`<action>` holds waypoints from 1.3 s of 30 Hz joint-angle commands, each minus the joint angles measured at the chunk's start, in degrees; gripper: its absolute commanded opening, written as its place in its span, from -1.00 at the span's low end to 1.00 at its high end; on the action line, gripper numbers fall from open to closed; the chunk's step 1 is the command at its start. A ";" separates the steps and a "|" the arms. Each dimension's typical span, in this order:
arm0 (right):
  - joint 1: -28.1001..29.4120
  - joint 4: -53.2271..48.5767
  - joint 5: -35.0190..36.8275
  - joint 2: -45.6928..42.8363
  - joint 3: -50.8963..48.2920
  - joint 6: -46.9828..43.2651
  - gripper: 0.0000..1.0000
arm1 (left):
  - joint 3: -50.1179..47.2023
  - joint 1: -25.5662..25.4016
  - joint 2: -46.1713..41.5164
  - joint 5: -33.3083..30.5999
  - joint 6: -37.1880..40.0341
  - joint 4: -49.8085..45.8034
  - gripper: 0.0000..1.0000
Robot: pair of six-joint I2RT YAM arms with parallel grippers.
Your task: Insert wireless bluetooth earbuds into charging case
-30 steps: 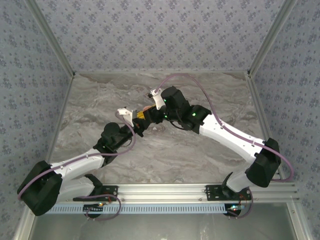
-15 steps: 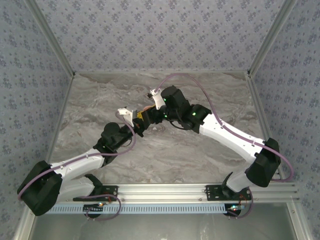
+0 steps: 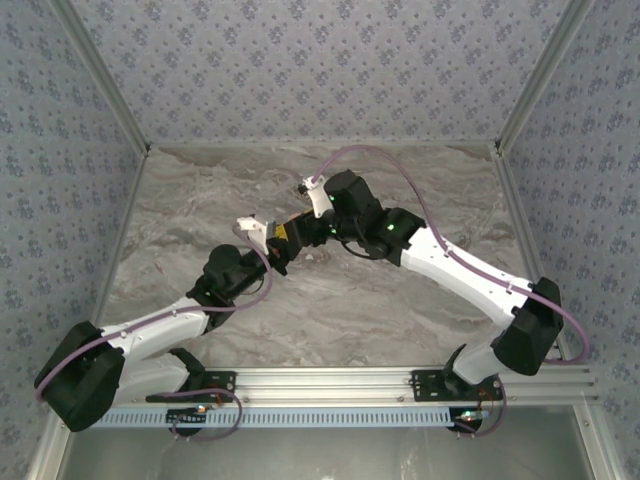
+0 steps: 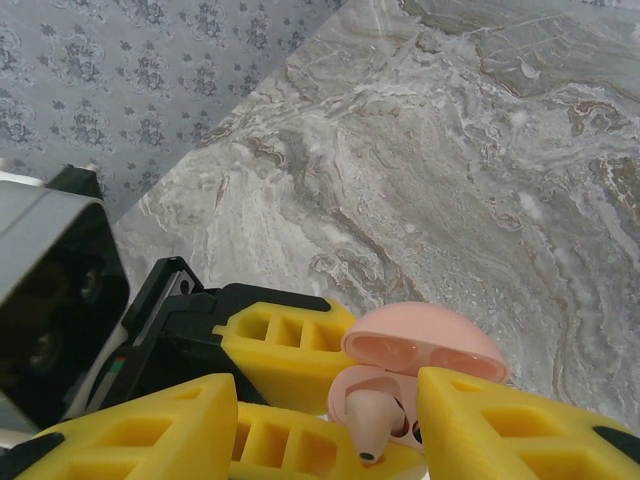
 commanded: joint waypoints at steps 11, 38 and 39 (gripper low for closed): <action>-3.34 -2.28 1.20 -7.25 -2.71 1.10 -0.12 | 1.92 -0.21 -1.52 2.52 4.06 -0.85 -0.90; -6.11 -4.63 -17.19 -8.26 -7.06 -4.56 -0.72 | 2.93 -0.25 -3.30 7.24 10.27 -2.84 -0.91; -5.96 -4.58 -17.32 -7.90 -6.87 -4.56 -0.72 | 3.02 -0.26 -3.21 7.32 10.28 -2.84 -0.90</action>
